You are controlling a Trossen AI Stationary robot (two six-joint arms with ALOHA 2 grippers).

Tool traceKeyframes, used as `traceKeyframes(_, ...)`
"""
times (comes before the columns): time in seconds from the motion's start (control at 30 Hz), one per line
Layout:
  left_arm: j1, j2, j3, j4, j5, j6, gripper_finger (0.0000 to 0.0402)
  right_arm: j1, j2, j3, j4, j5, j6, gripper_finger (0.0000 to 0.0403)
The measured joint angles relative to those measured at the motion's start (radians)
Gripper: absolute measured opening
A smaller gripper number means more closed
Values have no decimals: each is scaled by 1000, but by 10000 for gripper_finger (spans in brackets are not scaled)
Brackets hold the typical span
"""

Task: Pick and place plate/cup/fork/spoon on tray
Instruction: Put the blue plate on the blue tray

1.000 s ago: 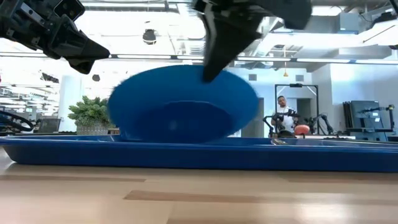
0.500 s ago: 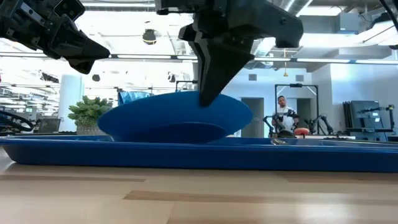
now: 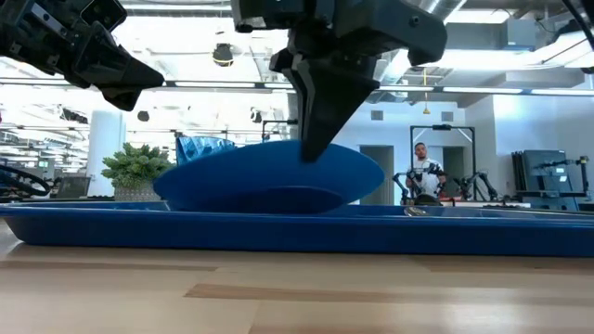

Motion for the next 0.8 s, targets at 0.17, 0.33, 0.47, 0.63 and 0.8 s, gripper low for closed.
traceKeyframes(0.17,0,0,0,0,0,0,0,-21,0,0,6,-59,0,13)
traceKeyframes(0.33,0,0,0,0,0,0,0,-38,0,0,11,-78,0,18)
traceKeyframes(0.47,0,0,0,0,0,0,0,-50,0,-1,10,-128,4,22)
traceKeyframes(0.63,0,0,0,0,0,-1,0,-65,0,-1,2,-177,28,22)
traceKeyframes(0.8,0,0,0,0,0,-1,0,-79,0,-36,21,-228,49,22)
